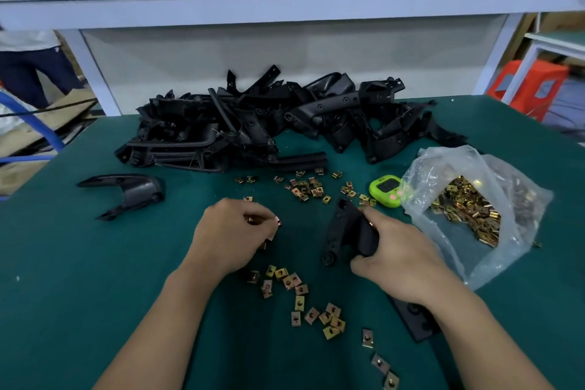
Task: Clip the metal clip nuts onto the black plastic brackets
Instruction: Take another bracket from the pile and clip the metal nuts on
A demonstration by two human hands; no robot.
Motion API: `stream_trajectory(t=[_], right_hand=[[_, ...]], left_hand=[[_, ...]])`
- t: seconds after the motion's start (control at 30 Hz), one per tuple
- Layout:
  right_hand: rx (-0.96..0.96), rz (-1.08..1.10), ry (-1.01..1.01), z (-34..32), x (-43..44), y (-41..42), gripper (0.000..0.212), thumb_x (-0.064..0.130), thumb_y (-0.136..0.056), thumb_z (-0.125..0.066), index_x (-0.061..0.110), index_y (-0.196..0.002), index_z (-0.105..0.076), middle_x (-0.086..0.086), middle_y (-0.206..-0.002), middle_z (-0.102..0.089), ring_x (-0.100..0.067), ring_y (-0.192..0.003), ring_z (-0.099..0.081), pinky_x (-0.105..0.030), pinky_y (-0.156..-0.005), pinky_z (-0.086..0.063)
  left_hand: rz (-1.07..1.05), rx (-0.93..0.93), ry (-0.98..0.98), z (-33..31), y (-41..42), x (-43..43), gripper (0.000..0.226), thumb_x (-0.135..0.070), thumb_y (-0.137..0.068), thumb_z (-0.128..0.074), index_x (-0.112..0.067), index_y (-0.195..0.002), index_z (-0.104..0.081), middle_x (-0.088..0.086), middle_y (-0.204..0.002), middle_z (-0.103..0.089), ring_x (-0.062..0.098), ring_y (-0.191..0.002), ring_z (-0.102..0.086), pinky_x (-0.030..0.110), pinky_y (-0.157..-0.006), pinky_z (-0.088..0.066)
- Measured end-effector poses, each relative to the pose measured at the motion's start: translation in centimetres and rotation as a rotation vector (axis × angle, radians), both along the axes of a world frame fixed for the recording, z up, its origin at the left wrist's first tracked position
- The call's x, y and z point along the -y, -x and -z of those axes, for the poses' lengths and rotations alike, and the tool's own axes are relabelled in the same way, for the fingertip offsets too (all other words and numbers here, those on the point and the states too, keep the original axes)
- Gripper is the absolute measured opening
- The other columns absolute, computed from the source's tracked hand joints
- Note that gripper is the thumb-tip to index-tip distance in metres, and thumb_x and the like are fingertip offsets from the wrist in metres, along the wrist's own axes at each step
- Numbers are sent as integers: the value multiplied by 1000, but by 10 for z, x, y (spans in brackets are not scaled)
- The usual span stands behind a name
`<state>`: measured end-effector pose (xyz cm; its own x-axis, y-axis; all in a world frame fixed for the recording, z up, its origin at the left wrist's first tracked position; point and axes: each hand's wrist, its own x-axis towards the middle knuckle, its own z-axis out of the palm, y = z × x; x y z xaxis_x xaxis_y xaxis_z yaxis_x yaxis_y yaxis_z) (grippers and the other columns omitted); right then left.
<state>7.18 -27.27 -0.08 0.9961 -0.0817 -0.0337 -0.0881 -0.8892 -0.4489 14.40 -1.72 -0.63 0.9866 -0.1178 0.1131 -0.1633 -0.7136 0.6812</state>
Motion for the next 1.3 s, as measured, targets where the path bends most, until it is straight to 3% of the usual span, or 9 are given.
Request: stream_trajectory(t=[0.17, 0.3, 0.6, 0.77, 0.83, 0.97, 1.13, 1.2, 1.3], right_hand=[[-21, 2, -30, 1, 3, -1, 54, 46, -70, -72, 45, -118, -47, 15, -76, -57, -3, -73, -55, -28, -52, -35], [-26, 7, -26, 2, 3, -1, 54, 48, -68, -71, 45, -116, -49, 15, -79, -59, -7, -75, -58, -30, -53, -37], [-8, 2, -71, 3, 6, -3, 41, 43, -69, -73, 40, -103, -51, 12, -79, -61, -9, -75, -59, -32, -57, -43], [17, 27, -161, 4, 9, -1, 54, 42, -69, -73, 42, -120, -54, 11, -79, -64, -6, -70, -59, -31, -59, -46], [18, 28, -154, 5, 9, -1, 57, 42, -69, -73, 42, -122, -53, 12, -81, -65, -7, -72, -60, -33, -63, -50], [13, 23, -153, 6, 8, 1, 59, 44, -65, -71, 42, -121, -54, 12, -80, -65, -6, -72, -60, -34, -66, -52], [21, 19, -156, 7, 8, 0, 60, 46, -62, -69, 45, -120, -53, 11, -81, -66, -6, -73, -61, -35, -68, -53], [26, 17, -157, 7, 8, 0, 58, 46, -61, -68, 45, -117, -54, 12, -77, -65, -5, -70, -60, -33, -64, -52], [26, 15, -140, 7, 7, -1, 50, 44, -64, -72, 42, -110, -54, 12, -75, -63, -5, -69, -59, -31, -59, -48]], left_hand=[[133, -136, -63, -3, -6, -19, 16, -38, -75, -87, -45, -87, -79, -25, -106, -63, -7, -100, -57, 7, -78, -36], [52, -65, -29, 1, 0, -7, 15, -29, -75, -89, -40, -76, -79, -22, -98, -66, -6, -92, -59, 0, -70, -38], [-56, 29, 8, 10, 10, 21, 17, -34, -80, -84, -36, -73, -68, -18, -83, -64, 0, -78, -58, 21, -62, -43], [-50, 55, 66, 12, 4, 23, 9, -37, -91, -75, -39, -82, -74, -22, -89, -65, 1, -89, -60, 20, -72, -46], [-99, 116, 139, 9, 2, 23, 10, -42, -92, -72, -38, -99, -77, -27, -91, -64, -3, -92, -60, 19, -79, -46], [-179, 110, 106, 10, 1, 12, 27, -49, -89, -71, -37, -112, -76, -15, -113, -70, 13, -109, -63, 38, -96, -53], [-22, 134, -181, 15, 2, 17, 21, -39, -87, -77, -36, -107, -80, -13, -131, -67, 16, -132, -47, 25, -111, -31], [-9, 124, -141, 12, 0, 19, 16, -33, -86, -80, -36, -101, -82, -14, -129, -68, 13, -133, -45, 23, -110, -28], [-42, 147, -26, 11, 0, 21, 12, -26, -84, -83, -36, -88, -79, -25, -106, -69, 4, -124, -45, 20, -103, -31]])
